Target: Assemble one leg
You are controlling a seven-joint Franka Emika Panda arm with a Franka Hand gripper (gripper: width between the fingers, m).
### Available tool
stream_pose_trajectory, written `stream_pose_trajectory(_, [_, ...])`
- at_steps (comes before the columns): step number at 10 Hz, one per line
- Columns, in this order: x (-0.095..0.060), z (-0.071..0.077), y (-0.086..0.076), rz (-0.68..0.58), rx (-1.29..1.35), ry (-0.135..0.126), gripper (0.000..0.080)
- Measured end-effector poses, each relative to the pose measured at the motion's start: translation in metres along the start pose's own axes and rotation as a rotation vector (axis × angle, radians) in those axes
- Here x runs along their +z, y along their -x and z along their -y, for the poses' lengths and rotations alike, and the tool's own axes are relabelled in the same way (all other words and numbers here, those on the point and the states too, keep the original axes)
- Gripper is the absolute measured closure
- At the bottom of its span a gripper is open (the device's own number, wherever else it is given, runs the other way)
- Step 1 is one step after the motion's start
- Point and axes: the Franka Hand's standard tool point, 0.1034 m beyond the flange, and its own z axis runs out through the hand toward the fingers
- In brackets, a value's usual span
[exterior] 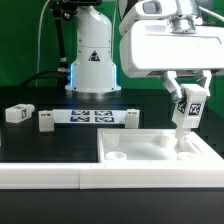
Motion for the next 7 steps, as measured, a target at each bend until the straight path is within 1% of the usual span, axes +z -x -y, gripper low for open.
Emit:
stream_pose_trajectory(2, [0.0, 0.0, 0.0, 0.0, 0.0, 0.0, 0.0507])
stream_pose_trajectory(3, [0.004, -0.002, -0.002, 0.004, -0.005, -0.001, 0.0507])
stream_pose_trajectory(5, [0.013, -0.011, -0.018, -0.007, -0.009, 0.002, 0.0507])
stream_pose_trajectory(7, [0.02, -0.011, -0.02, -0.008, -0.007, 0.0, 0.0507])
